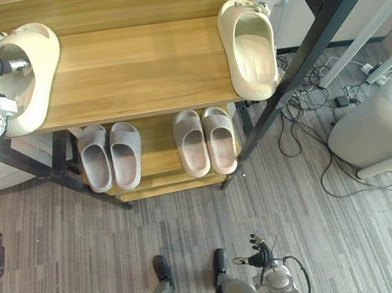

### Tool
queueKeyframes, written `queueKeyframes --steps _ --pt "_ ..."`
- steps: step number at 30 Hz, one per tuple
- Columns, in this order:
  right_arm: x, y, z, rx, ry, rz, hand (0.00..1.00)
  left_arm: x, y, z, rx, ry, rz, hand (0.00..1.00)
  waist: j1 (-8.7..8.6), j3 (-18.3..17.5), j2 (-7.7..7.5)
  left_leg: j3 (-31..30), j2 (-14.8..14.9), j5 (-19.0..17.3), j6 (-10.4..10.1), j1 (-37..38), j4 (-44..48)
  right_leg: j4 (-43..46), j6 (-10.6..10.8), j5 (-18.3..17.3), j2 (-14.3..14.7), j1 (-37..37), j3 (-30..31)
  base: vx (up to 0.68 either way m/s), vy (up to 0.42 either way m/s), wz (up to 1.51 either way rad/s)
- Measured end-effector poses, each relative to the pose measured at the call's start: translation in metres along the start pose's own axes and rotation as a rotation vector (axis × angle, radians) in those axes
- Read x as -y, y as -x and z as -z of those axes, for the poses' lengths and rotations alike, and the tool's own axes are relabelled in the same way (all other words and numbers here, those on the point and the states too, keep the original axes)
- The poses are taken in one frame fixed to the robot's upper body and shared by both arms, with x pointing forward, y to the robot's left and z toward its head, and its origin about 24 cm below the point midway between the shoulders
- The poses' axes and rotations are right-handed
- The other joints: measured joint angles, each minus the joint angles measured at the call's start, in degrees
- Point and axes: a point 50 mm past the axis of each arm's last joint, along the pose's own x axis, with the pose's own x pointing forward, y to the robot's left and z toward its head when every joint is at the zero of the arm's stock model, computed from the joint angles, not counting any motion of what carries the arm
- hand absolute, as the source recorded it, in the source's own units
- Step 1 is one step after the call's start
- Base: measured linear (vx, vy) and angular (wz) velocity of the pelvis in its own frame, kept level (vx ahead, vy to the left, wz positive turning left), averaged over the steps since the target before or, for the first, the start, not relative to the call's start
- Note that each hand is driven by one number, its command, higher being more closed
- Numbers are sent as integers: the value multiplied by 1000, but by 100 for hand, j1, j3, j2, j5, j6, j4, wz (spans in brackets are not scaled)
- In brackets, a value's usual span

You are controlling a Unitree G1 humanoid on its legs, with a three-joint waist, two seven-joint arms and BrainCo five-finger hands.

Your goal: Organize the slippers on the shoe rack

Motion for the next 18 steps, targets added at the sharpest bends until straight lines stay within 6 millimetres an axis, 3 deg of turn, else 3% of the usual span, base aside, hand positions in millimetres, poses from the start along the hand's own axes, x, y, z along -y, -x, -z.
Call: queueKeyframes --steps 14,18 --pt "-9 -2 -10 35 -14 -22 0 -6 -2 1 -11 -9 -28 100 -36 3 -3 -7 -18 0 1 -5 0 -170 10 100 3 69 1 0 0 0" --pt "-9 -1 -10 33 -17 -22 0 -1 1 -14 35 44 -43 100 -14 2 -3 -44 -28 2 2 1 1 -201 12 112 -4 111 -42 -12 0 4"
